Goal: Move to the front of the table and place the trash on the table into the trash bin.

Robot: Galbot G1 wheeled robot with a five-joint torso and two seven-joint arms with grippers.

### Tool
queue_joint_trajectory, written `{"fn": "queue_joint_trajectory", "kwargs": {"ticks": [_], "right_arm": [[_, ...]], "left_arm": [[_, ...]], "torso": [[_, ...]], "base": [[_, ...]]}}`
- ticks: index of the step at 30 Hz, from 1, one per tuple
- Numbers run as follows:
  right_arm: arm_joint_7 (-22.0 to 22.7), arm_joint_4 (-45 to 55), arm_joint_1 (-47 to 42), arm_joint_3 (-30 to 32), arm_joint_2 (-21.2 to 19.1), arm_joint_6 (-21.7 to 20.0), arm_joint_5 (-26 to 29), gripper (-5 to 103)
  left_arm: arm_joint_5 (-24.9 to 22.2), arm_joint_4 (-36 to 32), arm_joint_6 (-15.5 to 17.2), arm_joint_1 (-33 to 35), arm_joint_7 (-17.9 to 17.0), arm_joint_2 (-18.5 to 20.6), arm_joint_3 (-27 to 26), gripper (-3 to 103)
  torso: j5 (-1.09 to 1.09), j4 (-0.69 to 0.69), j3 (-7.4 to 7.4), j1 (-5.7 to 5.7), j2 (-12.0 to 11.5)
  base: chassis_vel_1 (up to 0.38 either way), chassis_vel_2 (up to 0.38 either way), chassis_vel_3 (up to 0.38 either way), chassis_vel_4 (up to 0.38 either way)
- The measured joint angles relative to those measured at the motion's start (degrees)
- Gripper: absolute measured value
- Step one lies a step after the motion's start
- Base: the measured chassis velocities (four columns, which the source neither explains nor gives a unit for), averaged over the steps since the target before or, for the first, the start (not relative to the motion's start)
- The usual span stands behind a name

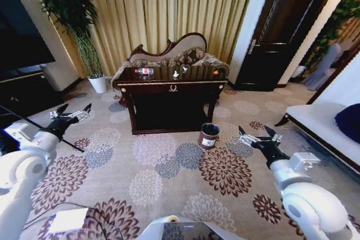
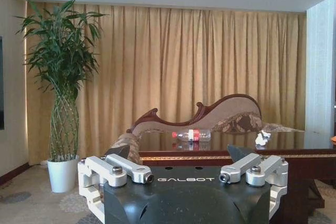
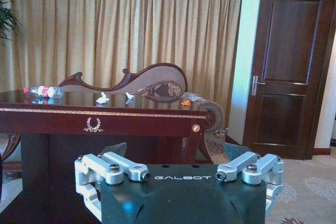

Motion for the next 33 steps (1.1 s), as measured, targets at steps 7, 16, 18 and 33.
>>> {"fn": "queue_joint_trajectory", "kwargs": {"ticks": [7,16,18,33], "right_arm": [[-0.03,0.00,-0.01,0.02,0.01,0.05,-0.08,100],[-0.07,0.00,0.00,0.02,0.08,0.10,-0.13,100],[-0.07,0.00,-0.03,0.02,0.13,0.12,-0.14,100],[-0.15,0.00,-0.03,0.02,0.19,0.18,-0.22,100]], "left_arm": [[0.00,0.10,-0.05,-0.08,0.00,-0.01,-0.06,100],[0.00,0.11,-0.10,-0.05,0.00,-0.09,-0.10,100],[0.00,0.09,-0.14,-0.02,0.01,-0.11,-0.09,100],[0.03,0.09,-0.27,-0.03,0.06,-0.28,-0.09,100]], "torso": [[0.00,0.00,0.00,0.00,0.00],[0.00,0.00,0.00,0.00,0.00],[0.00,0.00,0.00,0.00,0.00],[0.00,0.00,0.00,0.00,0.00]], "base": [[0.000,0.000,0.000,0.000],[0.000,0.000,0.000,0.000],[0.000,0.000,0.000,0.000],[0.000,0.000,0.000,0.000]]}}
